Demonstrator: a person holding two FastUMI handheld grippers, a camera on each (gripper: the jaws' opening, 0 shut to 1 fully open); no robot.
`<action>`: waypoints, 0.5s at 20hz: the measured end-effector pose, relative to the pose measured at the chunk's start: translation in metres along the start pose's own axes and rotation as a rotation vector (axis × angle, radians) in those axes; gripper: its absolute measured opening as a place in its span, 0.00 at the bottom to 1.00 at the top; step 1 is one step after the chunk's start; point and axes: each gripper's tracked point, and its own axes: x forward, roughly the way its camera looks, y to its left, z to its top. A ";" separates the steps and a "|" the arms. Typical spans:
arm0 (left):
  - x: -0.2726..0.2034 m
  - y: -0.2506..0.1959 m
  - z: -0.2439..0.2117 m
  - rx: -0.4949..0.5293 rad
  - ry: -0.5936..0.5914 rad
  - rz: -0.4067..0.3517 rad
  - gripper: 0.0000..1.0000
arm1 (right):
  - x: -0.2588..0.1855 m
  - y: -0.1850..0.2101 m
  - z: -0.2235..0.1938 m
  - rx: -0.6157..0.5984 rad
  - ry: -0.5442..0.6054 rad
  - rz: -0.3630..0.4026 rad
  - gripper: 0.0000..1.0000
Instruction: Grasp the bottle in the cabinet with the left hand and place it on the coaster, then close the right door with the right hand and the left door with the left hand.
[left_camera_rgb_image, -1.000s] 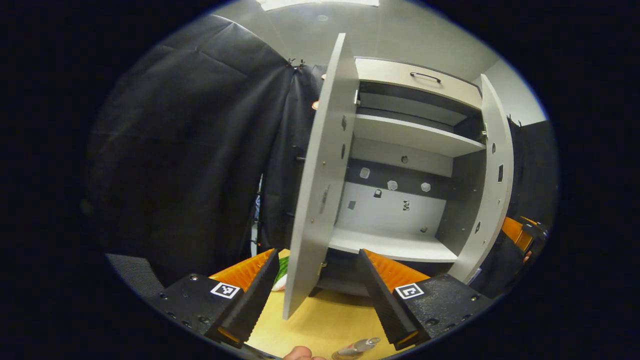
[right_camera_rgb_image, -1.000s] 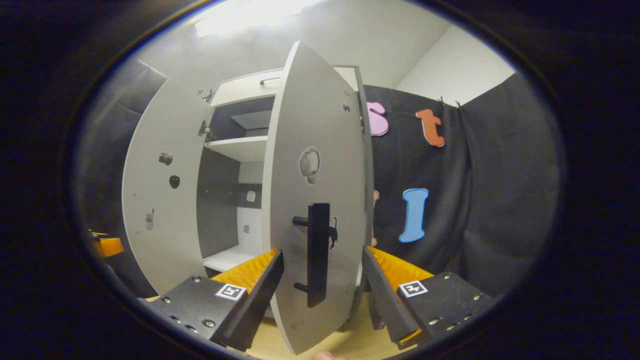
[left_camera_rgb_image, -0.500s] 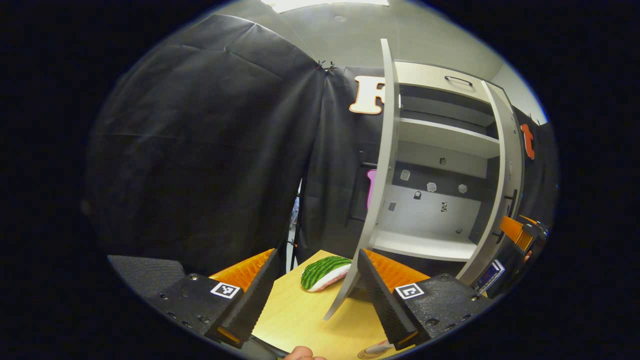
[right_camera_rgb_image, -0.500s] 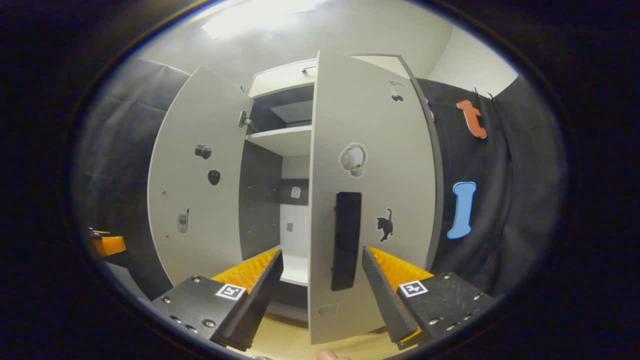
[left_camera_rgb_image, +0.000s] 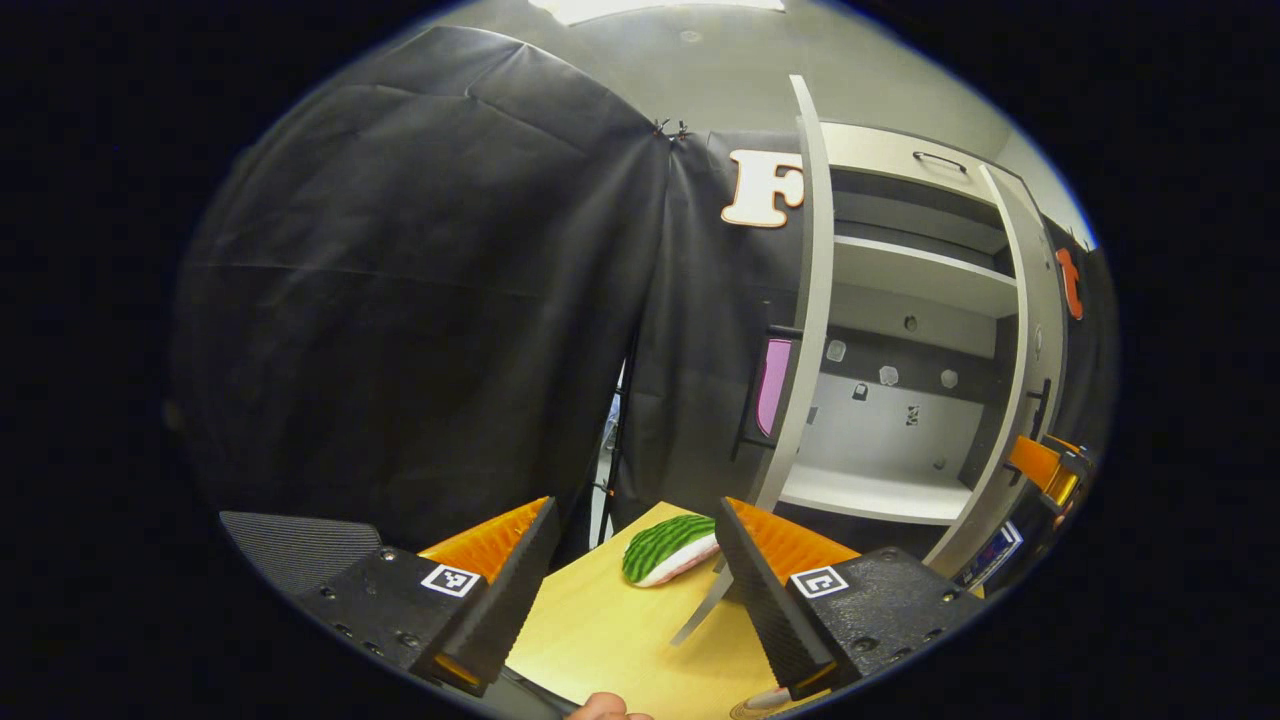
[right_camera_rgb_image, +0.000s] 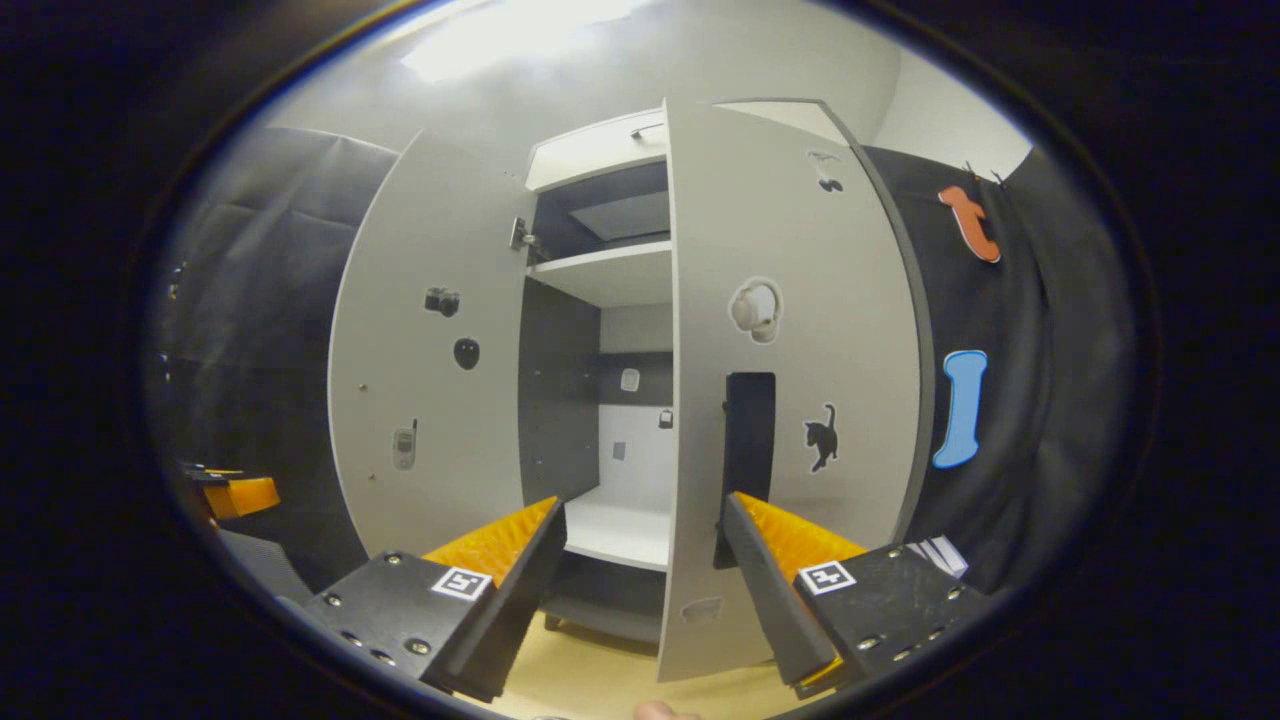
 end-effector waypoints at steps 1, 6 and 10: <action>0.001 0.001 -0.001 -0.003 0.004 0.002 0.97 | 0.000 -0.001 0.002 0.001 -0.004 -0.002 0.96; 0.008 0.002 -0.012 -0.011 0.028 0.000 0.97 | -0.003 -0.007 0.005 0.005 -0.009 -0.024 0.95; 0.019 0.010 -0.020 -0.013 0.058 0.028 0.97 | -0.008 -0.010 0.004 -0.003 -0.012 -0.041 0.92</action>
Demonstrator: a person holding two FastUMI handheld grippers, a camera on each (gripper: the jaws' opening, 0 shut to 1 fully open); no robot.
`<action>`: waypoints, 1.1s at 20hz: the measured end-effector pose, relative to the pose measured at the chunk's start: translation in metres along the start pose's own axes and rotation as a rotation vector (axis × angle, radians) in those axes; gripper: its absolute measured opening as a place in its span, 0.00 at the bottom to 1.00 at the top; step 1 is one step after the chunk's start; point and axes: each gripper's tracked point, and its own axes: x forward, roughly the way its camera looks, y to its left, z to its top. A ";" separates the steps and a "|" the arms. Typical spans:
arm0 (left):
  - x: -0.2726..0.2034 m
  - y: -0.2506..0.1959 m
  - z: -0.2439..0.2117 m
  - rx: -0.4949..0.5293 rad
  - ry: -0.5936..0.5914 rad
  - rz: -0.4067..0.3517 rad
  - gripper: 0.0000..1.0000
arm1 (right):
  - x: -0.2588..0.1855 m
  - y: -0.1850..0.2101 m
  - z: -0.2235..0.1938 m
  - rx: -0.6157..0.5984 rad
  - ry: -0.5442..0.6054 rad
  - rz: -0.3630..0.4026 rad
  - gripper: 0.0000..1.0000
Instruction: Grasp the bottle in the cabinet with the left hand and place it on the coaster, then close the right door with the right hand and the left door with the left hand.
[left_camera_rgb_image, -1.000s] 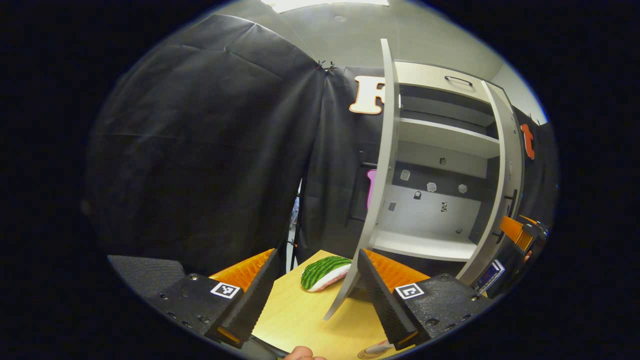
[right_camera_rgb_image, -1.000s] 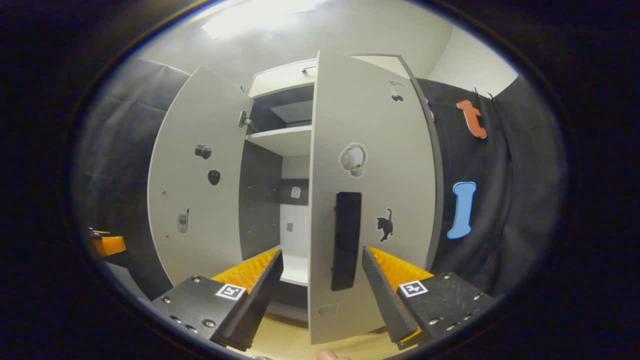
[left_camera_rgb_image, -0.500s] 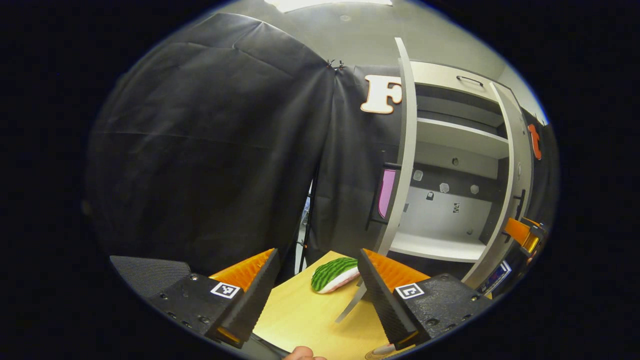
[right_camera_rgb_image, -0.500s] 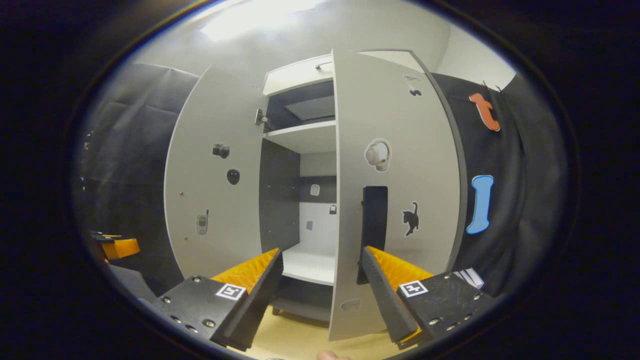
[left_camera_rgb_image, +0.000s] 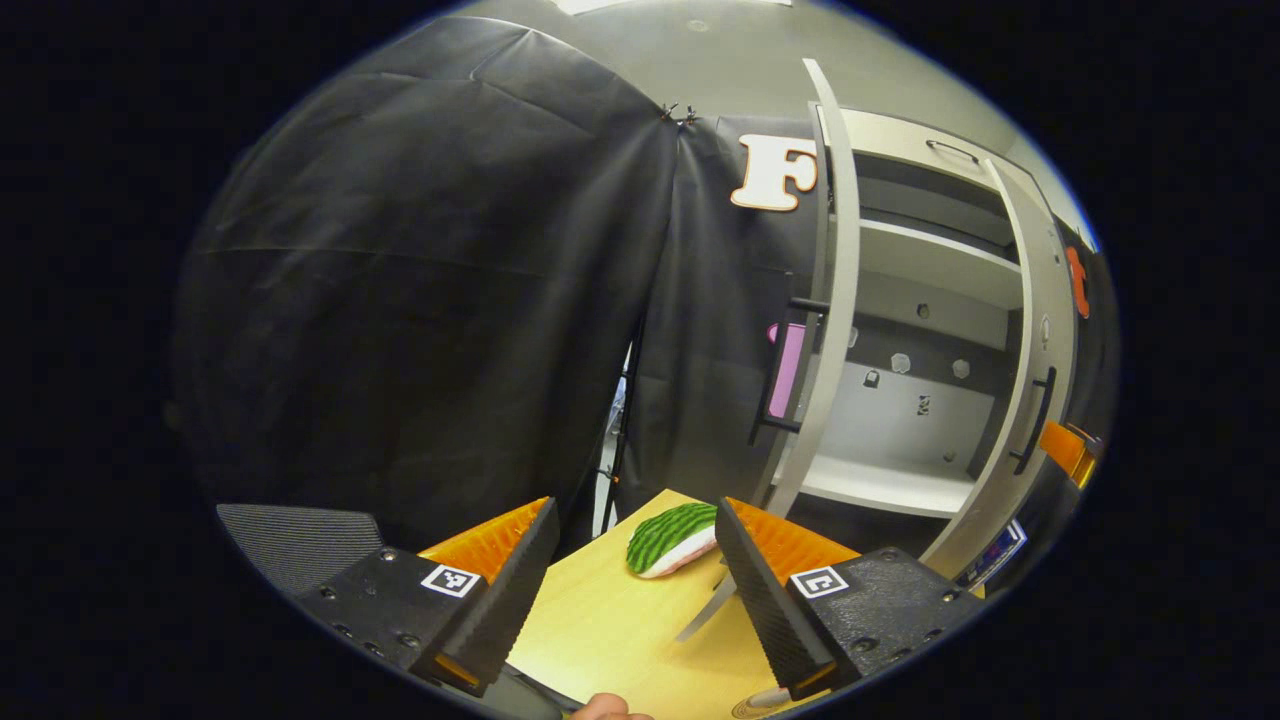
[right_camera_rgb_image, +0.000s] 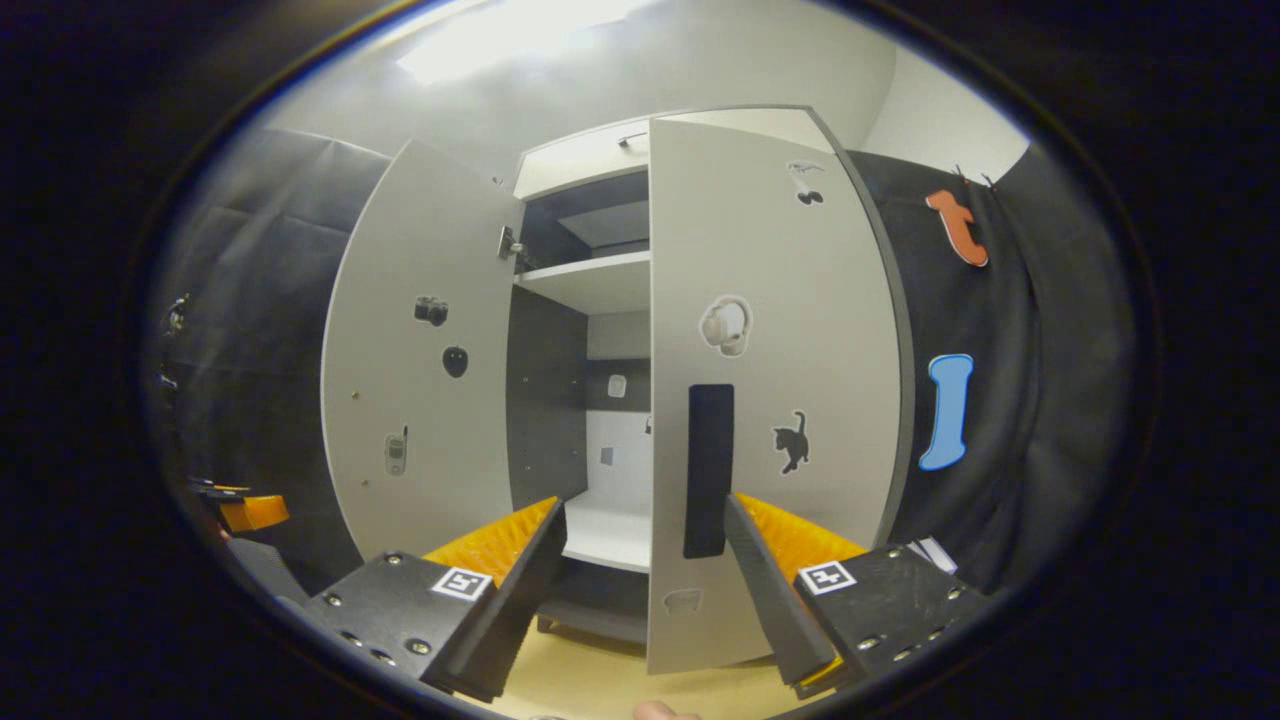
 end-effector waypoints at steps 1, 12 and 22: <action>0.002 0.001 -0.001 -0.004 0.008 0.005 0.97 | -0.001 0.001 -0.001 -0.003 0.000 -0.004 0.95; 0.044 -0.016 -0.010 0.025 0.049 -0.034 0.97 | -0.006 -0.015 -0.010 -0.046 0.009 -0.076 0.96; 0.061 -0.041 -0.025 0.060 0.073 -0.072 0.97 | -0.008 -0.037 -0.015 -0.047 0.018 -0.131 0.96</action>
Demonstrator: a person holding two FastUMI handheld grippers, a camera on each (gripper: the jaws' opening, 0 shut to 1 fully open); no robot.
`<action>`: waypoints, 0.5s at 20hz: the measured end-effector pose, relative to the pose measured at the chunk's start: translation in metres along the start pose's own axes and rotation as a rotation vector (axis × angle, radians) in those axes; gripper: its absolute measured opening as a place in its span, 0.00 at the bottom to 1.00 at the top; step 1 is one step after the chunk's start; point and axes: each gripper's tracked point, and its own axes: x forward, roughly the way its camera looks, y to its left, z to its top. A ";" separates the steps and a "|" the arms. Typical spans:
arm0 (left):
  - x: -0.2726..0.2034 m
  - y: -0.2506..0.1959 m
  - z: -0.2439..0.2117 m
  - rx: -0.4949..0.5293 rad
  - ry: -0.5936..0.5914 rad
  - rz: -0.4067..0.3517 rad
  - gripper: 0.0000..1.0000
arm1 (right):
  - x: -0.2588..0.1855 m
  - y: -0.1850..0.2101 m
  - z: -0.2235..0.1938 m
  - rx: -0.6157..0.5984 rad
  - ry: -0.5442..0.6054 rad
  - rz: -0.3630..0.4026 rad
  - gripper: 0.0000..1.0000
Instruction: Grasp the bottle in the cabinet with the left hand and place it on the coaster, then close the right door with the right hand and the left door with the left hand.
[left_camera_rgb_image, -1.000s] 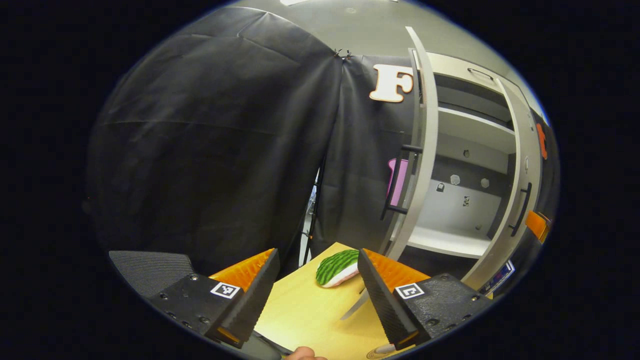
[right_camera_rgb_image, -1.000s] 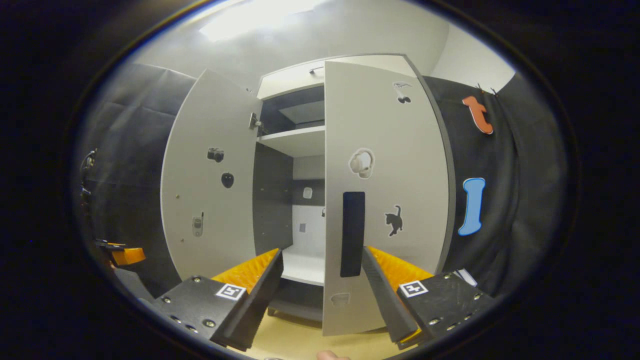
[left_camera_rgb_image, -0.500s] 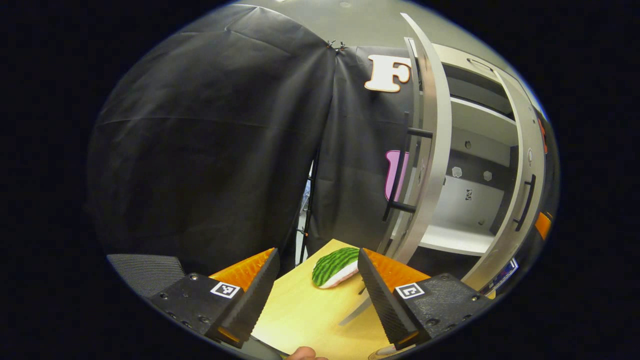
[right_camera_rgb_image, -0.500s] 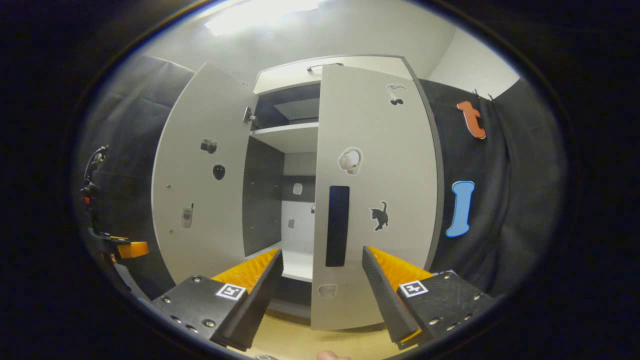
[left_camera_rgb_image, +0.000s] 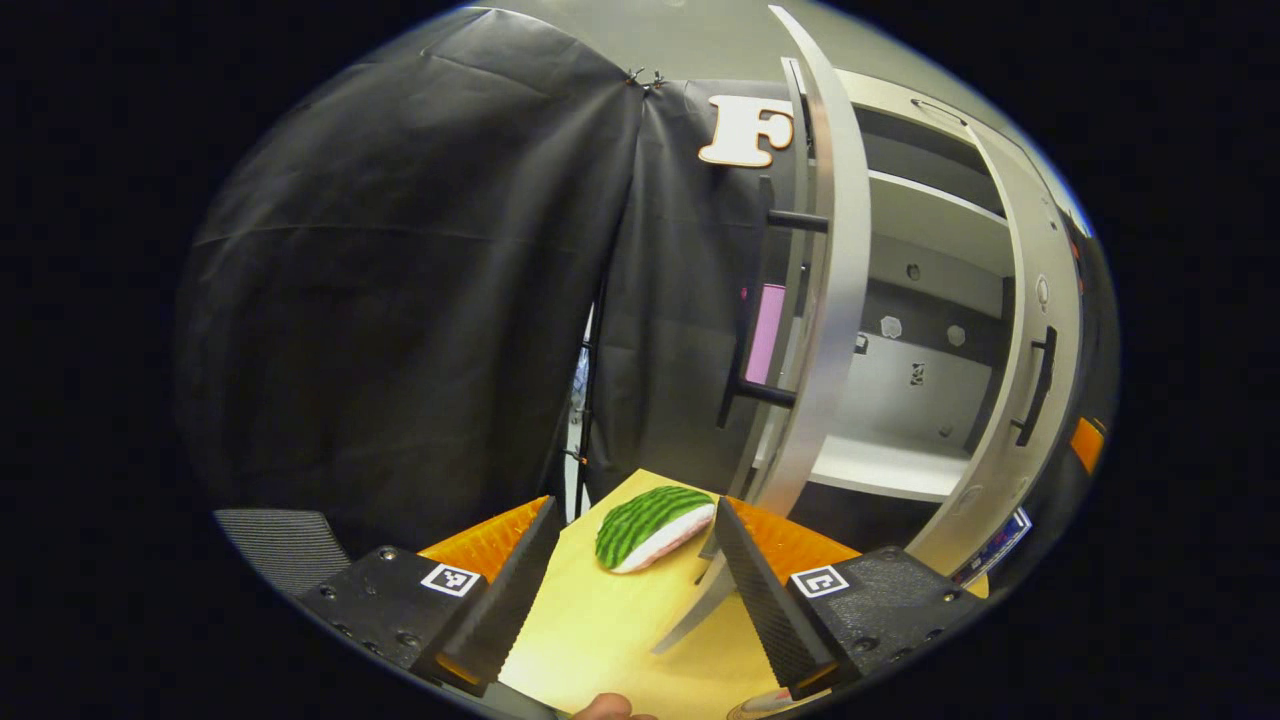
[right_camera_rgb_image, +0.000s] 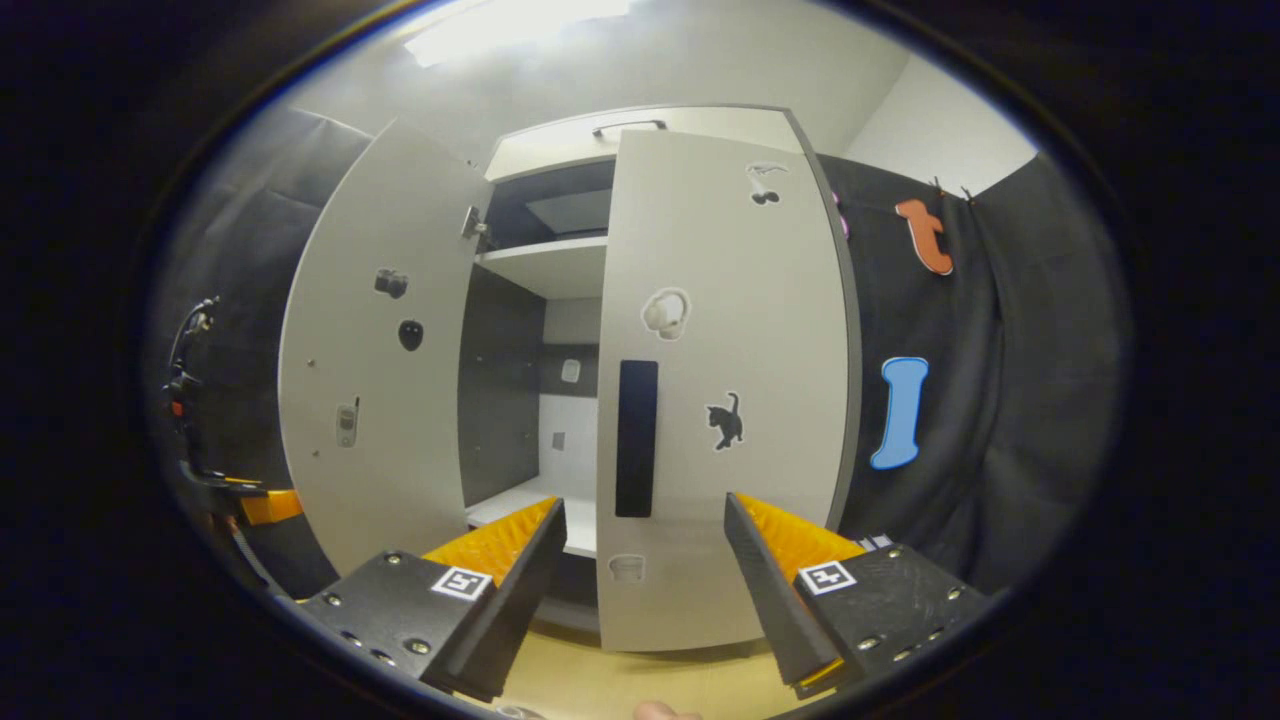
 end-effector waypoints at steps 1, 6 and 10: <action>-0.001 0.000 0.001 0.009 0.002 0.003 0.96 | -0.001 -0.003 0.000 0.002 -0.001 -0.004 0.96; 0.000 -0.005 0.003 0.034 -0.014 -0.034 0.91 | 0.002 -0.011 -0.002 0.003 -0.001 -0.014 0.96; -0.001 -0.009 0.003 0.061 -0.034 -0.064 0.88 | 0.002 -0.012 -0.004 0.021 0.003 -0.013 0.96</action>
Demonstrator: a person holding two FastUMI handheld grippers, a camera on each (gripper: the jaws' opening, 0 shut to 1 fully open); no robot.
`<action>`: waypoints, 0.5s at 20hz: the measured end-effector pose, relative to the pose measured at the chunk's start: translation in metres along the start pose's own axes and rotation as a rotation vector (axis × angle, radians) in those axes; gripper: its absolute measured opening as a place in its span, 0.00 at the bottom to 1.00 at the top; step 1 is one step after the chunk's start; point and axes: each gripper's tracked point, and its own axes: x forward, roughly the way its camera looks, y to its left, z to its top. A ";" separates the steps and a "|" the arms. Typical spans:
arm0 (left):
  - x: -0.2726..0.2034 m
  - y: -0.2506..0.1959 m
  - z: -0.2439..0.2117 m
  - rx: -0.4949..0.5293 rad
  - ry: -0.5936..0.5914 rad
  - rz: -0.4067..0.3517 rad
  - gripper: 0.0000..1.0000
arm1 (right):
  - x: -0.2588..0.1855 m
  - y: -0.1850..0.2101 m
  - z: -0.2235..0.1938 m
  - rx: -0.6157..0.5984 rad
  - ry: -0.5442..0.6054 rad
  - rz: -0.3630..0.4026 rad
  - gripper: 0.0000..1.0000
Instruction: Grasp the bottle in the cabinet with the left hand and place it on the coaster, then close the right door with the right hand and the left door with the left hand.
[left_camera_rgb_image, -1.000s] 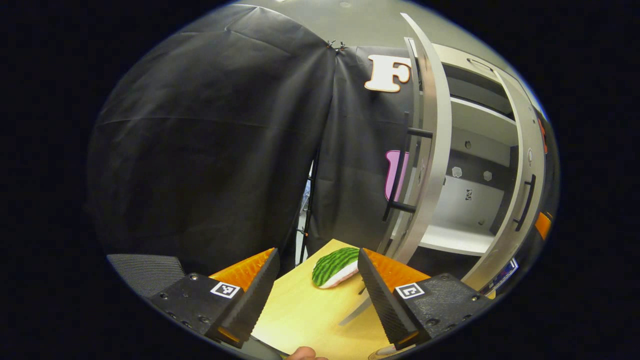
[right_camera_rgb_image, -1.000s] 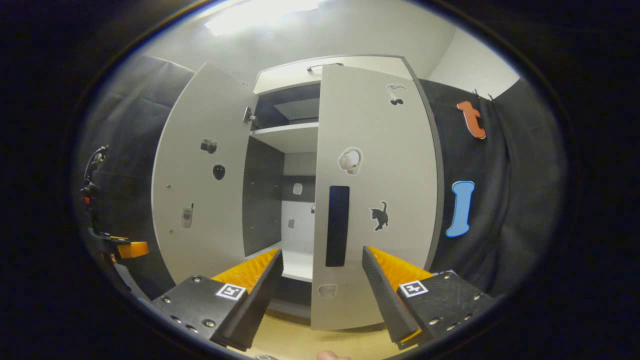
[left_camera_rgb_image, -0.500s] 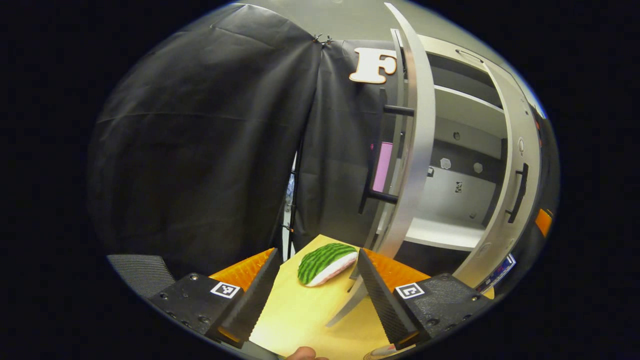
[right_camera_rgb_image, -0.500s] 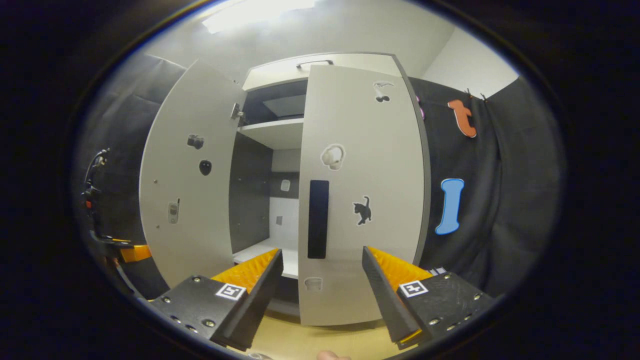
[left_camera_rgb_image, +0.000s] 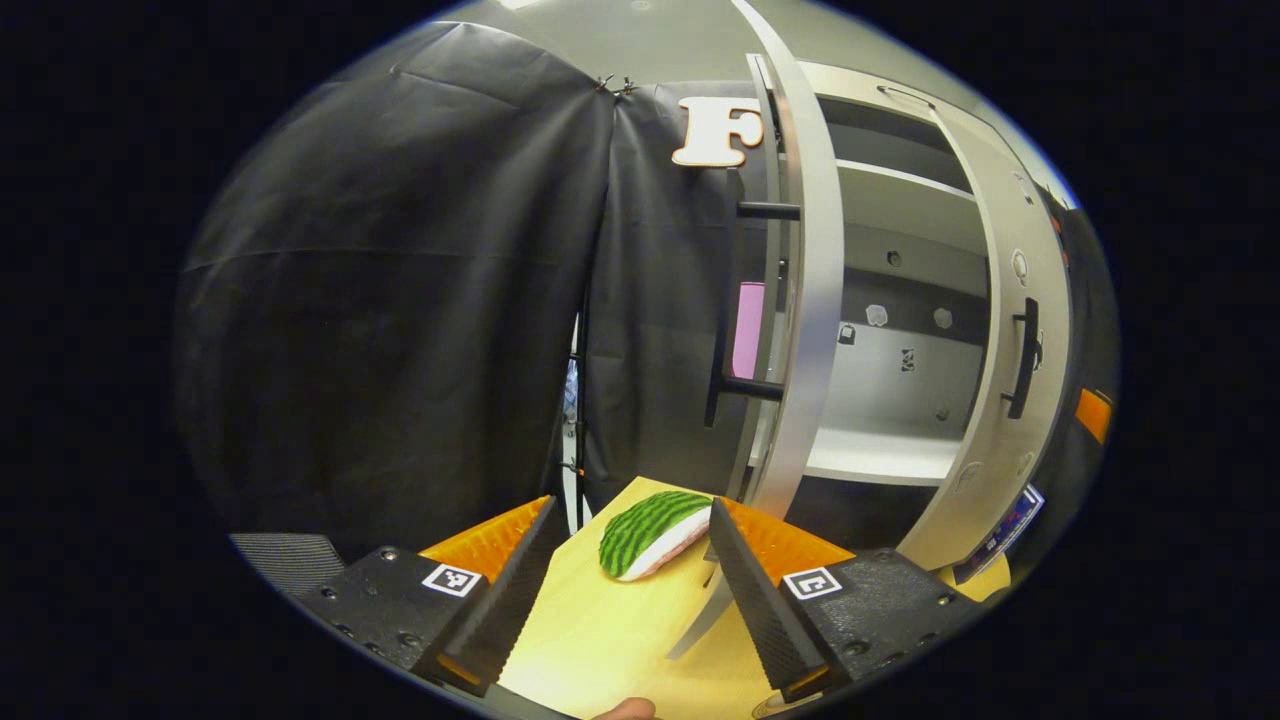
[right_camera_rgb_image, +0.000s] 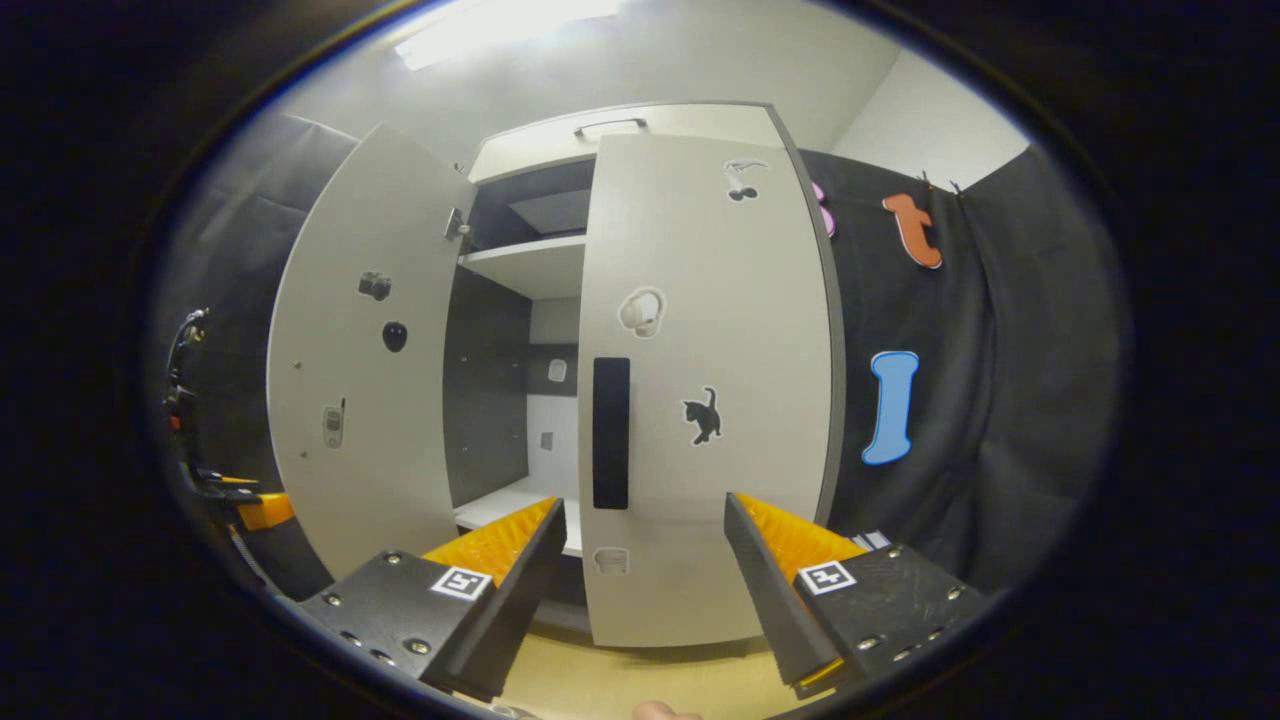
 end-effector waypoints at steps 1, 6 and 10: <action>0.000 -0.002 0.000 -0.004 0.000 -0.008 0.94 | 0.000 0.000 -0.001 0.002 0.001 0.002 0.96; -0.002 -0.023 -0.002 0.004 -0.003 -0.088 0.92 | 0.001 0.007 -0.001 -0.001 0.003 0.018 0.96; -0.006 -0.060 -0.007 0.025 -0.001 -0.186 0.92 | -0.003 0.010 -0.001 -0.006 0.002 0.023 0.96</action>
